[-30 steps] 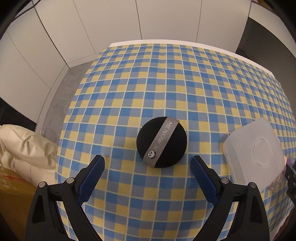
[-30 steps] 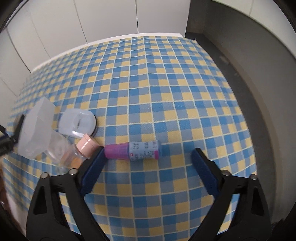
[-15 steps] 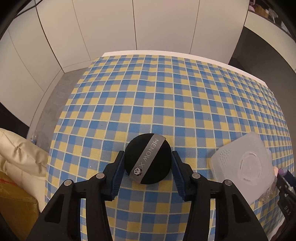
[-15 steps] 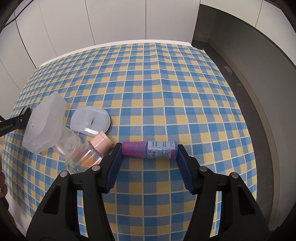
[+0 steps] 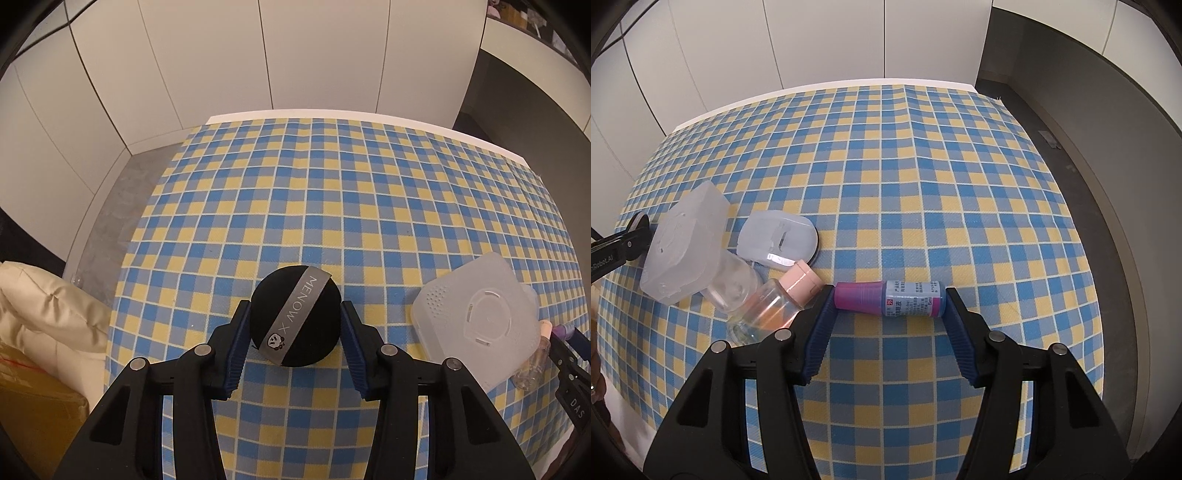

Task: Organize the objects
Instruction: 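Lift the vial with the right tool while the left tool lifts the black compact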

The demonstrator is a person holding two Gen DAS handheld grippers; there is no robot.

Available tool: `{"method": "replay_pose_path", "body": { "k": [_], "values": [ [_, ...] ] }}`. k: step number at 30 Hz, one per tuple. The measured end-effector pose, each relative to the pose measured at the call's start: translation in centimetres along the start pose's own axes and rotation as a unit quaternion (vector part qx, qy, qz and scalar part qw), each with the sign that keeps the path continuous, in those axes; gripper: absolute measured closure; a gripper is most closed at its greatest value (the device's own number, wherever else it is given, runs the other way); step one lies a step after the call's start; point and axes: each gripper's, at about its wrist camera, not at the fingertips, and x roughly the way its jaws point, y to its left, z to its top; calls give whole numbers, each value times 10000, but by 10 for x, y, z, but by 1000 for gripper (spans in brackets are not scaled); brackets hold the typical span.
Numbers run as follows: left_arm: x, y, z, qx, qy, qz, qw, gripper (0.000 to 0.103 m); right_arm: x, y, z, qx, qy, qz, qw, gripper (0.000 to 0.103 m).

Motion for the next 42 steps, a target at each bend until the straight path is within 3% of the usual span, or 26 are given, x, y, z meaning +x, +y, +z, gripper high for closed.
{"method": "replay_pose_path", "body": {
  "k": [9,18,24,29,42],
  "values": [
    [-41,-1,6,-104,-75,114,9999,56,-29,7,13,2,-75,-15,10000,43],
    [-109,5,16,-153,-221,128,9996,56,-80,9,52,-112,-236,-25,9997,43],
    [-168,11,33,-119,-478,223,9985,56,-135,13,88,-243,-344,46,9991,43],
    [-216,8,50,67,-753,323,9966,56,-198,12,103,-269,-677,87,9973,43],
    [-345,20,76,-119,-1232,306,9918,56,-345,24,152,-477,-1394,174,9889,43]
  ]
}}
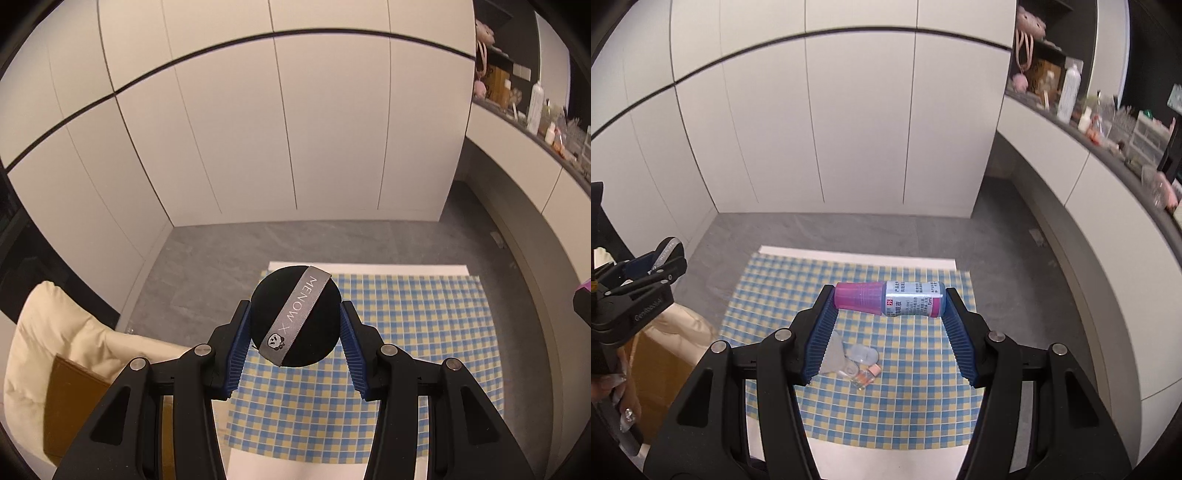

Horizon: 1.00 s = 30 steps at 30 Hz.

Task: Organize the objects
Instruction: 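Lift the vial with the right tool while the left tool lifts the black compact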

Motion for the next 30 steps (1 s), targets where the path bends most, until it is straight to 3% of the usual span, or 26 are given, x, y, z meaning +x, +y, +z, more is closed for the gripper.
{"method": "replay_pose_path", "body": {
  "k": [10,16,30],
  "values": [
    [-61,20,23,-241,-195,-64,9995,56,-71,10,41,-118,-399,-84,9991,43],
    [-84,31,30,-348,-241,-143,9990,56,-99,18,47,-219,-504,-102,9984,43],
    [-109,42,26,-325,-303,-121,9989,56,-118,26,42,-300,-503,-98,9982,43]
  ]
}}
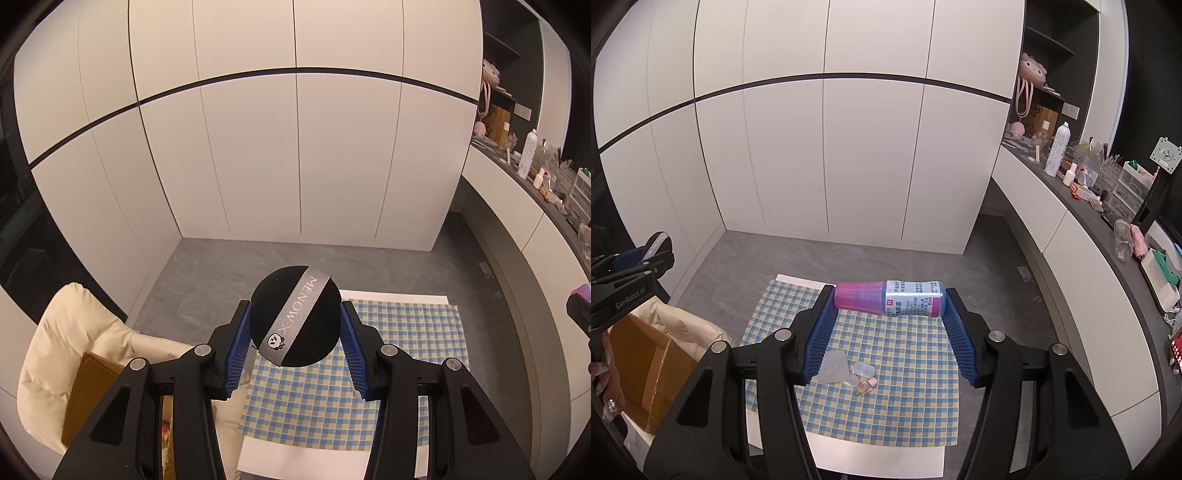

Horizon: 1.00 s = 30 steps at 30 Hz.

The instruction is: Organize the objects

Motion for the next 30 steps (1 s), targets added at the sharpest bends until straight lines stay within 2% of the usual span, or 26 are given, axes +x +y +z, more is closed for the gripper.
{"method": "replay_pose_path", "body": {
  "k": [13,22,30],
  "values": [
    [-19,10,-31,-16,12,-10,10000,56,-19,-6,-24,115,63,20,9999,43],
    [-43,26,-83,-92,88,-218,9997,56,-45,3,-73,118,106,-12,9999,43],
    [-79,31,-133,55,-99,-96,9999,56,-74,11,-121,263,179,50,9995,43]
  ]
}}
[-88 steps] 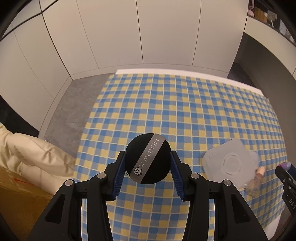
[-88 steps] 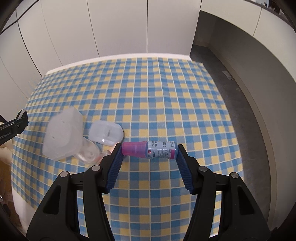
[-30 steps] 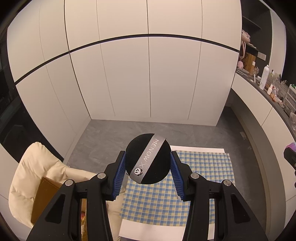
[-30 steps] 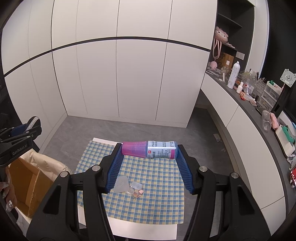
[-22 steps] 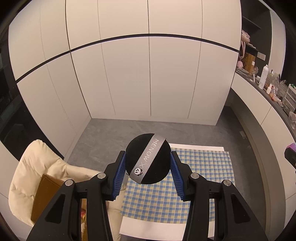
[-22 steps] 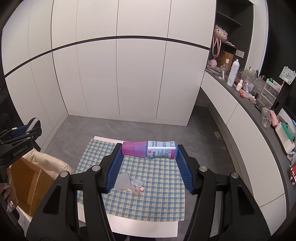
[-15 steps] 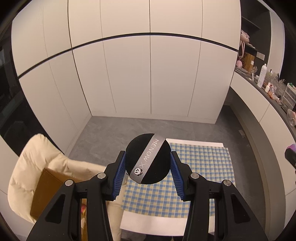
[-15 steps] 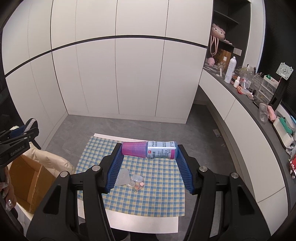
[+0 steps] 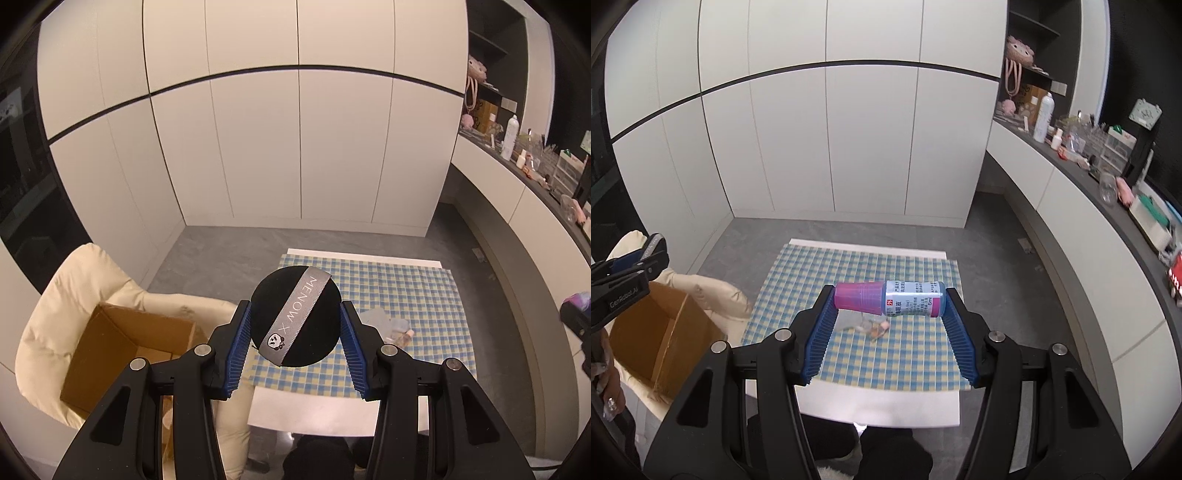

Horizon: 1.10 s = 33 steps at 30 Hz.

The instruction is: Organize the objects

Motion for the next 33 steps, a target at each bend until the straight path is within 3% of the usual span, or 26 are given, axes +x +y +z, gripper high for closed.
{"method": "replay_pose_path", "body": {
  "k": [14,26,33],
  "values": [
    [-45,11,-85,26,100,-97,9999,56,-29,-11,-84,472,315,157,9983,43],
    [-28,31,-142,-261,688,-20,9973,56,-54,-19,-151,479,564,141,9972,43],
    [-35,32,-176,-230,659,117,9975,56,-64,-37,-188,624,710,132,9954,43]
  ]
}}
